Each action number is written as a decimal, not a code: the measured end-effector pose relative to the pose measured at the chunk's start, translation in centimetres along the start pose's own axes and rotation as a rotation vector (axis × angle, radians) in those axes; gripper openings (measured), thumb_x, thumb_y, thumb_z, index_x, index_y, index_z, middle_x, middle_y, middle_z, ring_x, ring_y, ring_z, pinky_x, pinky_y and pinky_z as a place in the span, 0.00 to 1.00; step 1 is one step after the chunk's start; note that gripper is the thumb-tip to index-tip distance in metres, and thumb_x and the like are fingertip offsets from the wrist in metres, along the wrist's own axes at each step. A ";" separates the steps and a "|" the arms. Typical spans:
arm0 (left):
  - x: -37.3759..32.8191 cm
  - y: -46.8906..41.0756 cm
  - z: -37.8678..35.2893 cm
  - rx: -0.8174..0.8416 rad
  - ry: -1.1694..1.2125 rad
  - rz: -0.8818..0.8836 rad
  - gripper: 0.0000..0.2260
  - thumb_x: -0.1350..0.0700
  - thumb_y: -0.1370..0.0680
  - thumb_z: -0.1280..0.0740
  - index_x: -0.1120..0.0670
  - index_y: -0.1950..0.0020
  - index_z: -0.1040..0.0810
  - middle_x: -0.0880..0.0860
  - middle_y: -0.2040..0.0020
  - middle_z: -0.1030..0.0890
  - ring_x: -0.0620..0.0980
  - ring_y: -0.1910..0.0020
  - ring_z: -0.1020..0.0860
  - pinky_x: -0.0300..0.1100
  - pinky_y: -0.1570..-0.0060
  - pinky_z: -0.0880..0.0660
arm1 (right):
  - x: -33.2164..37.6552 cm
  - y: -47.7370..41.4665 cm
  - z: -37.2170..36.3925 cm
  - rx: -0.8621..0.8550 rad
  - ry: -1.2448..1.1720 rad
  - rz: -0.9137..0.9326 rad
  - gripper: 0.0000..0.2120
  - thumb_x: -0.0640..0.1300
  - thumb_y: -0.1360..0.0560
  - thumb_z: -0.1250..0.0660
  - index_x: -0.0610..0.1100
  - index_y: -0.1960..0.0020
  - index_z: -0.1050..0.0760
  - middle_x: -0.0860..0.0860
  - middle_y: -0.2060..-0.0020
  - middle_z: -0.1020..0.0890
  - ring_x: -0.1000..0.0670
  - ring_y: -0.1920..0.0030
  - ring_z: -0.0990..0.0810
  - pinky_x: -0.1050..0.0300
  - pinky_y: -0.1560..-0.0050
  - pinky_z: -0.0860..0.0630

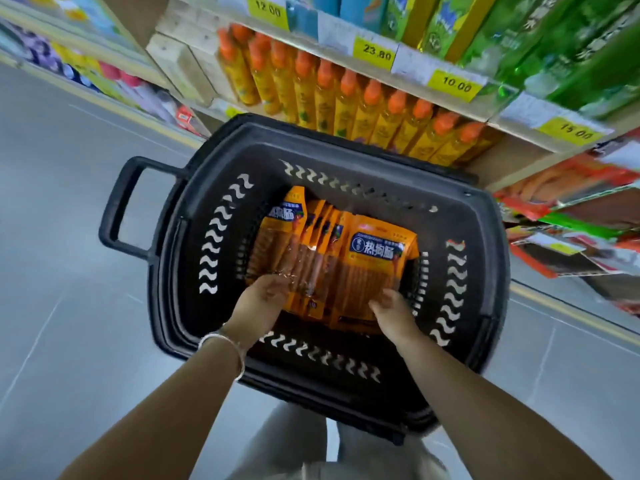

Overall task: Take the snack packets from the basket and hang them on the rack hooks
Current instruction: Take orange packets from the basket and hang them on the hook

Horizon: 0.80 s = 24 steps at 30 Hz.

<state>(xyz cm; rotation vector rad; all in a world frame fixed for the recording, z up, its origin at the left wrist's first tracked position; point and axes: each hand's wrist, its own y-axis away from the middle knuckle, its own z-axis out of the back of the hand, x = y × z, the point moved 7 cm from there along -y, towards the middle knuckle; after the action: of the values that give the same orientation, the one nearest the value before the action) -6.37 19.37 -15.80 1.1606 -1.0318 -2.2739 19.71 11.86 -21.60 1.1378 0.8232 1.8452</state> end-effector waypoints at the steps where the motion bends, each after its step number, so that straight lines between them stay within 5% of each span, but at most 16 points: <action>1: 0.4 -0.8 -0.2 0.011 0.003 0.009 0.13 0.57 0.23 0.36 0.37 0.55 0.25 0.41 0.52 0.20 0.40 0.53 0.22 0.29 0.59 0.32 | -0.5 -1.0 -0.5 -0.012 -0.002 -0.021 0.25 0.48 0.21 0.38 0.43 0.27 0.38 0.46 0.31 0.31 0.45 0.32 0.31 0.53 0.34 0.34; 8: 1.9 -4.6 -2.2 0.068 0.011 0.058 0.07 0.55 0.22 0.37 0.42 0.48 0.26 0.39 0.55 0.22 0.37 0.56 0.24 0.27 0.64 0.34 | -3.1 -7.6 -1.0 -0.149 -0.171 -0.118 0.26 0.48 0.22 0.38 0.49 0.25 0.41 0.44 0.35 0.26 0.42 0.39 0.25 0.47 0.37 0.29; 12: 2.5 -5.1 -2.6 0.089 0.034 0.091 0.08 0.55 0.22 0.37 0.40 0.53 0.26 0.39 0.54 0.23 0.37 0.57 0.24 0.24 0.68 0.32 | -4.0 -8.8 -3.0 -0.095 -0.257 -0.209 0.41 0.57 0.26 0.34 0.52 0.23 0.54 0.47 0.28 0.35 0.42 0.31 0.32 0.47 0.31 0.35; 16: 2.6 -5.4 -2.6 0.099 0.030 0.111 0.09 0.55 0.22 0.36 0.39 0.53 0.26 0.40 0.52 0.22 0.38 0.56 0.24 0.26 0.65 0.33 | -3.1 -8.3 -4.0 -0.209 -0.052 -0.178 0.51 0.59 0.36 0.24 0.46 0.24 0.50 0.44 0.28 0.35 0.40 0.31 0.33 0.46 0.31 0.34; 20: 3.1 -5.7 -2.4 0.118 0.009 0.137 0.09 0.54 0.22 0.37 0.42 0.45 0.25 0.40 0.51 0.22 0.38 0.58 0.24 0.28 0.66 0.32 | -2.4 -7.7 -6.0 -0.225 -0.134 -0.157 0.36 0.52 0.36 0.22 0.41 0.34 0.32 0.43 0.37 0.27 0.43 0.39 0.26 0.57 0.42 0.30; 24: 3.3 -5.9 -1.9 0.119 -0.022 0.152 0.06 0.51 0.22 0.37 0.40 0.47 0.27 0.40 0.51 0.24 0.38 0.53 0.26 0.31 0.61 0.33 | -2.2 -7.2 -5.9 -0.231 -0.248 -0.157 0.19 0.49 0.33 0.24 0.47 0.51 0.31 0.47 0.47 0.26 0.55 0.59 0.27 0.63 0.62 0.32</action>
<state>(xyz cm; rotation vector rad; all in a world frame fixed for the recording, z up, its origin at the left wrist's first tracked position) -6.79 20.39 -22.71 1.0662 -1.2348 -2.1370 17.00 12.60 -30.75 1.0943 0.5266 1.5857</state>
